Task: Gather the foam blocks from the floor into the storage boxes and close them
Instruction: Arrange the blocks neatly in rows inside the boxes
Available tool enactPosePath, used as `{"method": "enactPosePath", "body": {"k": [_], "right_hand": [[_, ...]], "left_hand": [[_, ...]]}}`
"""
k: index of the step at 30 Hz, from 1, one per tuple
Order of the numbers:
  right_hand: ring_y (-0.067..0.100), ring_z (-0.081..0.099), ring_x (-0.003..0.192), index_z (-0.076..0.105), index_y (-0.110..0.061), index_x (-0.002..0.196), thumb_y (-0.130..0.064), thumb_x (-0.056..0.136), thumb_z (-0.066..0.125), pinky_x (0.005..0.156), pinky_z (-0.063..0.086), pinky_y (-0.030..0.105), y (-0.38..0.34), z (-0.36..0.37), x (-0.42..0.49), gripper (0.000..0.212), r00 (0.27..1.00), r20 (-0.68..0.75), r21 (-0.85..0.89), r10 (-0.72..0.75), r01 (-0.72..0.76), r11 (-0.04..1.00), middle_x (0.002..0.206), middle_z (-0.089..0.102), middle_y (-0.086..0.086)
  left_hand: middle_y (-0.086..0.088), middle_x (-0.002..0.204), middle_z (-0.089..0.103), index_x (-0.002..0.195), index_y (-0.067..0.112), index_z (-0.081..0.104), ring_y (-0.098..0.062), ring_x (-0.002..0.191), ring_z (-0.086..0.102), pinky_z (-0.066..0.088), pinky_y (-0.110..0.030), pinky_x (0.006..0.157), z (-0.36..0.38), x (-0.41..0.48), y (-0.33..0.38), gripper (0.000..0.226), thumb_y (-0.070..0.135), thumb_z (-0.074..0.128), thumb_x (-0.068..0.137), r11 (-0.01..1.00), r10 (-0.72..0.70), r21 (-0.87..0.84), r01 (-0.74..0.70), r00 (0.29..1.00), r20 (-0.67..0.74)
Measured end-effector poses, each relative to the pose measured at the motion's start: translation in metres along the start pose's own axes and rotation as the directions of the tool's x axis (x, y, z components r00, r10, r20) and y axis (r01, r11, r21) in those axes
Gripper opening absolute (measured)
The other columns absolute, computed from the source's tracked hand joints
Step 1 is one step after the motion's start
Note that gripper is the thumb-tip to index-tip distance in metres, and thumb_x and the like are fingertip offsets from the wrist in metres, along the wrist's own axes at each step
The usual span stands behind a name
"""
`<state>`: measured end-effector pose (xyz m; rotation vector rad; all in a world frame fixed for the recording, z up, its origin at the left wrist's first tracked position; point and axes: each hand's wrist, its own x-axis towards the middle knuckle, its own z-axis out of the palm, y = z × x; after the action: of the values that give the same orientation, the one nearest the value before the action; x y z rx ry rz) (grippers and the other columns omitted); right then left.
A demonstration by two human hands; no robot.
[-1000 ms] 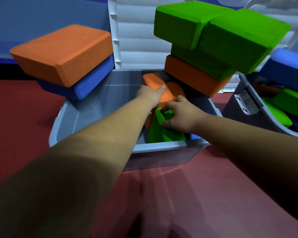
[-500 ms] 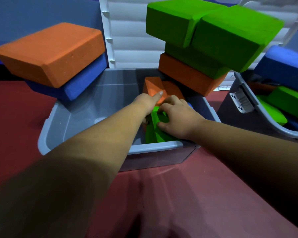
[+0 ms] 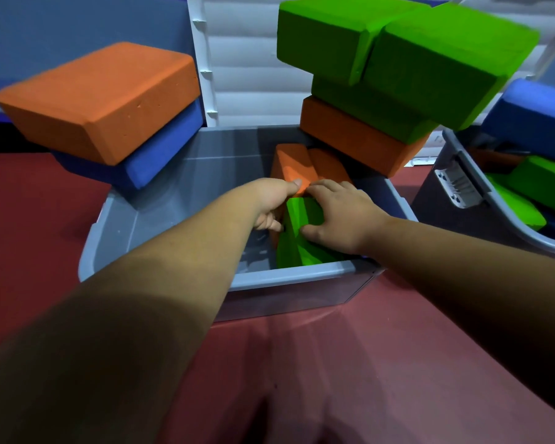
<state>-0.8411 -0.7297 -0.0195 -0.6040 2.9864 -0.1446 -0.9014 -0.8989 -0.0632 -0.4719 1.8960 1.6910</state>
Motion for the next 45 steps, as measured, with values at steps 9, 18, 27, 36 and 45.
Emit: {"method": "enactPosePath", "body": {"k": [9,18,27,36,45], "right_hand": [[0.030,0.030,0.146,0.038,-0.032,0.157,-0.071,0.090,0.046,0.114,0.030,0.048,-0.001,-0.001,0.013,0.078,0.990,0.143,-0.119,0.011,0.006,0.993,0.170,0.021,-0.012],[0.030,0.027,0.151,0.029,-0.031,0.162,-0.072,0.095,0.042,0.117,0.025,0.052,-0.005,-0.003,0.005,0.080,0.982,0.185,-0.157,0.028,0.001,0.988,0.171,0.014,-0.012],[0.038,0.056,0.121,0.069,-0.019,0.122,-0.060,0.085,0.055,0.103,0.048,0.044,-0.028,-0.024,0.015,0.057,0.980,0.176,-0.073,0.097,-0.086,0.994,0.131,0.059,0.011],[0.023,0.065,0.073,0.074,-0.010,0.084,-0.031,0.096,0.059,0.058,0.041,0.025,-0.096,-0.063,0.029,0.028,0.986,-0.055,0.490,0.156,-0.109,0.865,0.076,0.071,0.006],[0.016,0.076,0.086,0.077,-0.015,0.097,-0.037,0.090,0.065,0.078,0.060,0.039,-0.195,-0.088,0.041,0.026,0.998,-0.035,0.837,0.053,0.000,0.548,0.098,0.078,0.001]], "left_hand": [[-0.015,0.151,0.055,0.150,0.011,0.046,-0.034,0.134,0.058,0.053,-0.056,0.105,0.006,0.033,-0.008,0.074,0.058,0.059,0.095,0.998,-0.038,-0.054,0.033,0.994,-0.103],[-0.015,0.131,0.065,0.139,0.002,0.058,-0.028,0.118,0.067,0.059,-0.038,0.092,-0.003,-0.024,-0.002,0.052,0.039,0.063,0.103,0.995,0.059,-0.072,-0.072,0.985,-0.162],[-0.021,0.110,0.074,0.121,-0.006,0.063,-0.024,0.087,0.077,0.064,-0.034,0.076,-0.029,-0.106,0.034,0.025,0.010,0.056,0.103,0.973,0.186,0.174,-0.151,0.960,-0.208],[-0.019,0.093,0.070,0.116,-0.010,0.062,-0.022,0.071,0.077,0.065,-0.029,0.066,-0.115,-0.193,0.072,0.022,0.005,0.059,0.102,0.917,0.363,-0.041,-0.396,0.874,-0.323],[0.006,0.094,0.074,0.092,0.018,0.073,-0.022,0.090,0.066,0.050,-0.032,0.074,-0.233,-0.226,0.069,0.024,0.026,0.051,0.093,0.820,0.565,0.489,-0.296,0.288,-0.773]]}}
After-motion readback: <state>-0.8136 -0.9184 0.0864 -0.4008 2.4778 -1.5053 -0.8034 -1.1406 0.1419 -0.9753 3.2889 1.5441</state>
